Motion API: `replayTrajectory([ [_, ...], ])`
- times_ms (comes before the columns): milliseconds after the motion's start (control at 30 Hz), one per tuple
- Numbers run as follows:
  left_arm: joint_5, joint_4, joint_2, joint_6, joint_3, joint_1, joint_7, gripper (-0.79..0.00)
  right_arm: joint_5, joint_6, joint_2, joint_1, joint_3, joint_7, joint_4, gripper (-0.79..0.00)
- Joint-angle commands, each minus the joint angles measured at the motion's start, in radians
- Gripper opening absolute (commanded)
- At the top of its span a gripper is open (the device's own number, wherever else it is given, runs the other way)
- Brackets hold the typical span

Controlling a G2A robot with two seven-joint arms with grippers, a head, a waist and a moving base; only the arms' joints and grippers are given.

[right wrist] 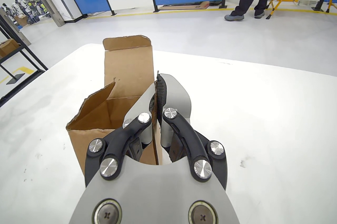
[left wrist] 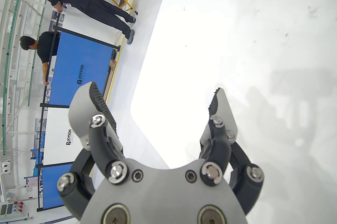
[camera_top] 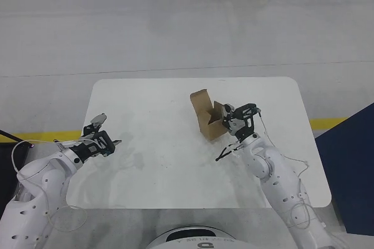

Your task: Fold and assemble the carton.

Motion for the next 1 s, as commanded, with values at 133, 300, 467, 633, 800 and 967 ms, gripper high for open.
replayTrajectory([
  [133,0.000,0.000,0.000,0.000,0.000,0.000,0.000,0.000,-0.033,-0.079,0.011,-0.012,0.021,0.007,0.016,-0.785],
  [300,0.000,0.000,0.000,0.000,0.000,0.000,0.000,0.000,-0.047,-0.122,0.019,-0.019,0.035,0.043,0.018,-0.785],
  [467,0.000,0.000,0.000,0.000,0.000,0.000,0.000,0.000,-0.045,-0.138,0.029,-0.030,0.067,0.098,-0.011,-0.545],
  [633,0.000,0.000,0.000,0.000,0.000,0.000,0.000,0.000,-0.033,-0.134,0.037,-0.039,0.090,0.202,-0.054,0.000],
  [800,0.000,0.000,0.000,0.000,0.000,0.000,0.000,0.000,-0.015,-0.158,0.044,-0.038,0.107,0.301,-0.096,0.000],
  [967,0.000,0.000,0.000,0.000,0.000,0.000,0.000,0.000,0.033,-0.189,0.049,-0.050,0.111,0.369,-0.147,0.000],
])
